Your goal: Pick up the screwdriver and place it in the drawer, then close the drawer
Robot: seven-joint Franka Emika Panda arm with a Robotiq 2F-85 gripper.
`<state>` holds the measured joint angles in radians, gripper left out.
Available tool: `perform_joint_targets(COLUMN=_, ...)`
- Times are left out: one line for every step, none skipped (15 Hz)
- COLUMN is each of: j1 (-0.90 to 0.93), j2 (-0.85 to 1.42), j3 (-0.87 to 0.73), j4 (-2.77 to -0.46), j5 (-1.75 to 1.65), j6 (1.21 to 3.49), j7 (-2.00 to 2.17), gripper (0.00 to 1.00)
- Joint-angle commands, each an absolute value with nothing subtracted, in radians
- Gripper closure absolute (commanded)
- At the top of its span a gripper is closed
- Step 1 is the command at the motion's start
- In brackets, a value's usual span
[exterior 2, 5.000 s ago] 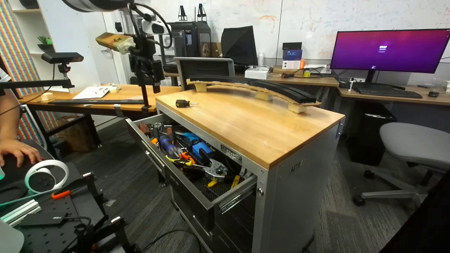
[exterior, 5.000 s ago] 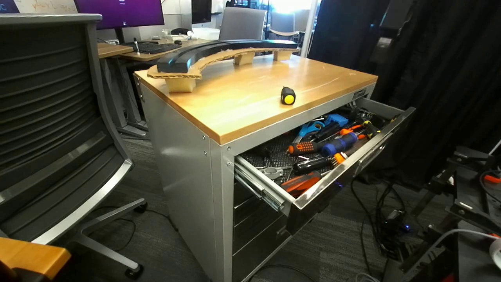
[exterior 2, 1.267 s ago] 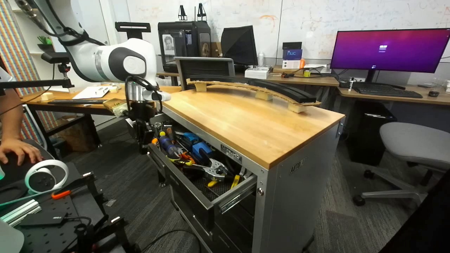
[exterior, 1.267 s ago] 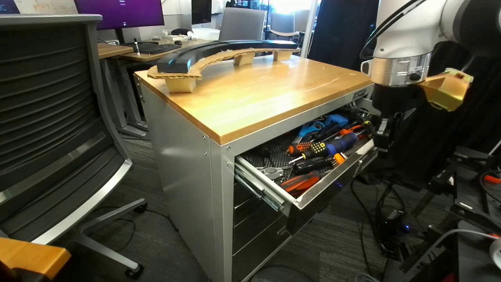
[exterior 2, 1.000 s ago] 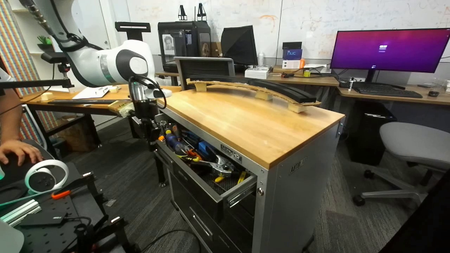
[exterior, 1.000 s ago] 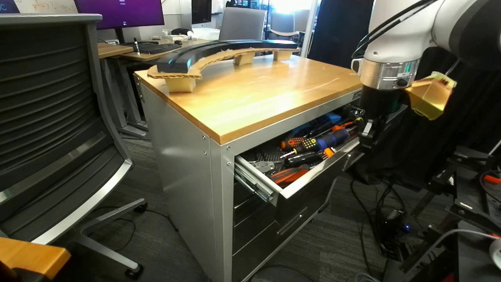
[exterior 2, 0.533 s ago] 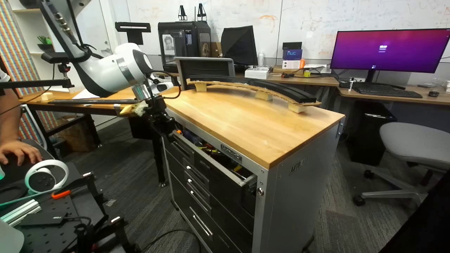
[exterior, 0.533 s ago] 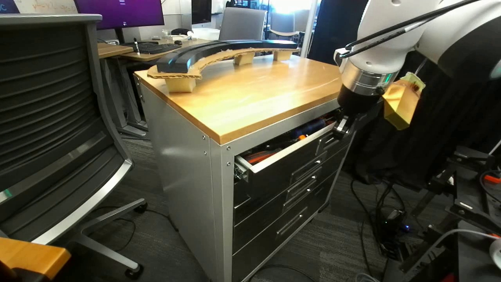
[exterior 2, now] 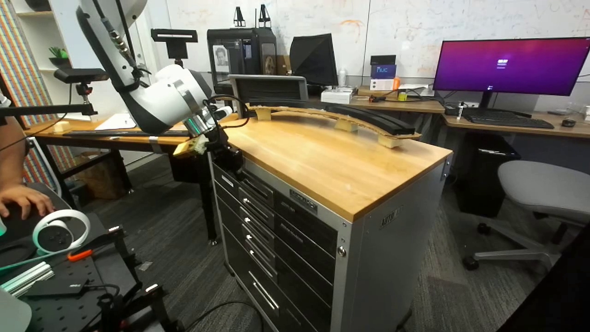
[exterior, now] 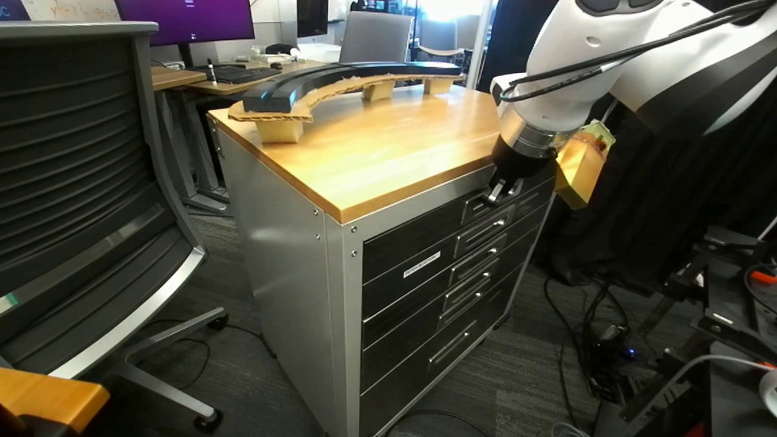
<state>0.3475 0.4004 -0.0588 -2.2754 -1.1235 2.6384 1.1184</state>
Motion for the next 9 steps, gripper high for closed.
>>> perform_joint_targets(j1=0.252, j2=0.3, j3=0.043, j4=-2.343, j5=-0.985, j6=2.614, j7=0.938, gripper=0.64)
perform_joint_targets(j1=0.188, j2=0.253, j3=0.116, j4=-2.415, j5=-0.919, j6=2.6, j7=0.87, gripper=0.56)
perform_joint_targets(j1=0.124, j2=0.215, j3=0.184, j4=-2.447, j5=-0.842, j6=2.585, j7=0.795, gripper=0.49)
perform_joint_targets(j1=0.045, j2=0.206, j3=0.277, j4=-2.464, j5=-0.757, j6=2.553, j7=0.72, gripper=0.41)
perform_joint_targets(j1=0.0, j2=0.18, j3=0.332, j4=-2.471, j5=-0.664, j6=2.513, j7=0.646, gripper=0.34)
perform_joint_targets(j1=-0.059, j2=0.155, j3=0.392, j4=-2.468, j5=-0.579, j6=2.466, j7=0.57, gripper=0.25)
perform_joint_targets(j1=-0.107, j2=0.136, j3=0.449, j4=-2.463, j5=-0.497, j6=2.436, j7=0.498, gripper=0.18)
perform_joint_targets(j1=-0.156, j2=0.118, j3=0.502, j4=-2.449, j5=-0.412, j6=2.416, j7=0.422, gripper=0.09)
perform_joint_targets(j1=-0.2, j2=0.101, j3=0.546, j4=-2.43, j5=-0.329, j6=2.387, j7=0.348, gripper=0.03)
